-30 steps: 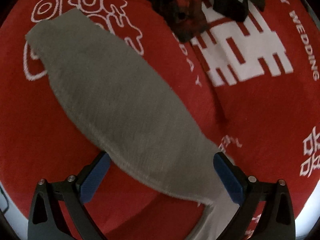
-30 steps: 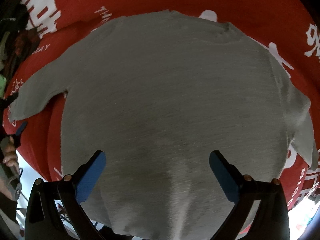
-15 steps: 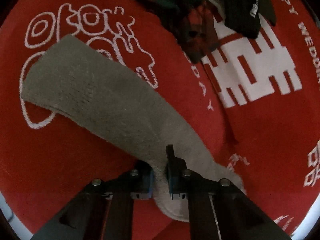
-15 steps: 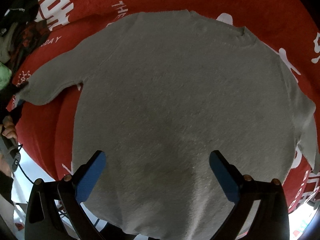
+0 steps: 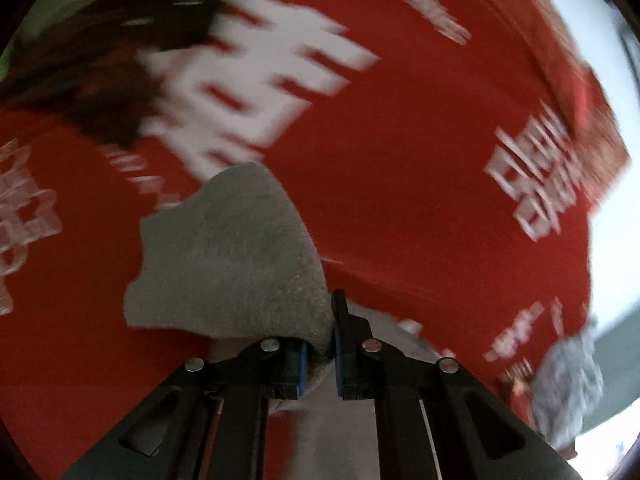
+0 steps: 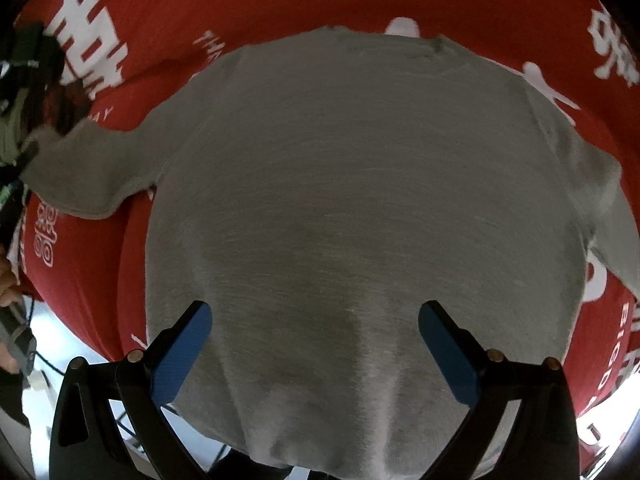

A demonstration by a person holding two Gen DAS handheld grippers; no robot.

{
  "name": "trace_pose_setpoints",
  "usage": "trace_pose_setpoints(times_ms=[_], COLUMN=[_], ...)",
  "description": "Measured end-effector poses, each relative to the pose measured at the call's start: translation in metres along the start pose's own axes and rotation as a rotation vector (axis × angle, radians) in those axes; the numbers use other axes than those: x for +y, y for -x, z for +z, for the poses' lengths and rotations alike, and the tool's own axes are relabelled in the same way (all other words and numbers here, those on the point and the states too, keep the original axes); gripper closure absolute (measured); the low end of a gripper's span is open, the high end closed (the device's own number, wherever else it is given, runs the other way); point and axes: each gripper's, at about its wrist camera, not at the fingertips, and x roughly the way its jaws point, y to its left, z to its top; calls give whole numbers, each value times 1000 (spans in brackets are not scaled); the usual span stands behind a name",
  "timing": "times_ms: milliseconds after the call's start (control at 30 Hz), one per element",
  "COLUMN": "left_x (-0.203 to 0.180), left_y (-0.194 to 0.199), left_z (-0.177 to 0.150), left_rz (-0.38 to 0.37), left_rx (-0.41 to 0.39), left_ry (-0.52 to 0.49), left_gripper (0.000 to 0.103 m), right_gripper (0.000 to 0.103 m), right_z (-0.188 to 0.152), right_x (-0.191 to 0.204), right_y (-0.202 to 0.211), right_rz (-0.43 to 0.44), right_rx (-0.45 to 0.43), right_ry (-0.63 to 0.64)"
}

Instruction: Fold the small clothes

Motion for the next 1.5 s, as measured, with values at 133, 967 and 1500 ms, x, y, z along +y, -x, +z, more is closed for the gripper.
trace_pose_setpoints(times_ms=[133, 967, 1500], left_x=[-87, -134, -35], left_y=[-47, -96, -117], left_z=[-21, -90, -84], left_rz=[-128, 268, 587], left_rx=[115, 352, 437], left_ry=[-134, -423, -307], left_gripper=[92, 16, 16], right_gripper=[0, 0, 76], right_z=[-4, 32, 125], right_x=[-36, -129, -11], right_y=[14, 22, -36], right_rz=[2, -23, -218], right_rx=[-31, -82, -147], right_ry=[-82, -190, 268])
